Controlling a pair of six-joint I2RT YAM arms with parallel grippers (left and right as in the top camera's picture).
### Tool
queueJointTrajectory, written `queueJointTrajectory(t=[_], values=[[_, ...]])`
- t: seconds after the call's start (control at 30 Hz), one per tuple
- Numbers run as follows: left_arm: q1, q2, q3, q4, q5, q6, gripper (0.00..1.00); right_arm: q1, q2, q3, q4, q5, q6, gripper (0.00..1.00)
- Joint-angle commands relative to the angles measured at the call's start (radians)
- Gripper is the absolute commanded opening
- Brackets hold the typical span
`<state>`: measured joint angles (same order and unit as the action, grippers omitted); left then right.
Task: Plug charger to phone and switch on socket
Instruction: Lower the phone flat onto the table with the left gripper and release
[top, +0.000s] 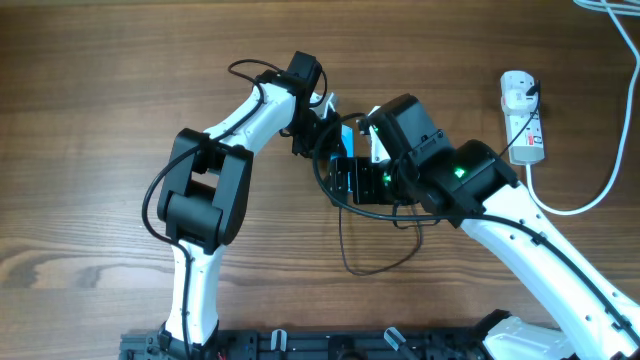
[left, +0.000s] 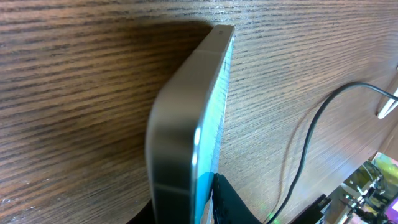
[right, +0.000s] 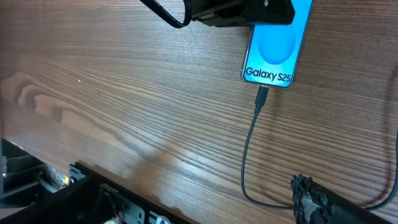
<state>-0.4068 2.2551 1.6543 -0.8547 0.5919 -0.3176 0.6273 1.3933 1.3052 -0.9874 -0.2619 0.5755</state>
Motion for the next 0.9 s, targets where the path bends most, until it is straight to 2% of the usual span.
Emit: queueJointTrajectory(t=[0.0,0.1,0.17,0.27,0.43,0.53,0.87], values=[[-0.007,0.024,-0.002,-0.010,-0.039,-0.005,0.21,0.000,0.010,0.012,-0.002,-0.013,0.000,1.00],[-0.007,0.024,-0.001,-0.025,-0.056,-0.005,0.22,0.000,0.010,0.012,0.001,-0.012,0.000,1.00],[-0.007,0.024,-0.001,-0.028,-0.056,-0.005,0.29,0.000,0.010,0.012,0.005,-0.013,0.000,1.00],[-0.007,0.024,-0.001,-0.029,-0.056,-0.005,0.29,0.000,0.010,0.012,0.010,-0.013,0.001,1.00],[-0.007,0.024,-0.001,-0.028,-0.071,-0.005,0.37,0.000,0.010,0.012,0.010,-0.012,0.000,1.00],[-0.005,0.024,-0.001,-0.028,-0.071,-0.005,0.47,0.000,0.010,0.012,0.006,-0.008,0.000,1.00],[0.025,0.024,-0.001,-0.028,-0.071,-0.005,0.66,-0.001,0.010,0.012,-0.001,0.044,0.002,1.00]])
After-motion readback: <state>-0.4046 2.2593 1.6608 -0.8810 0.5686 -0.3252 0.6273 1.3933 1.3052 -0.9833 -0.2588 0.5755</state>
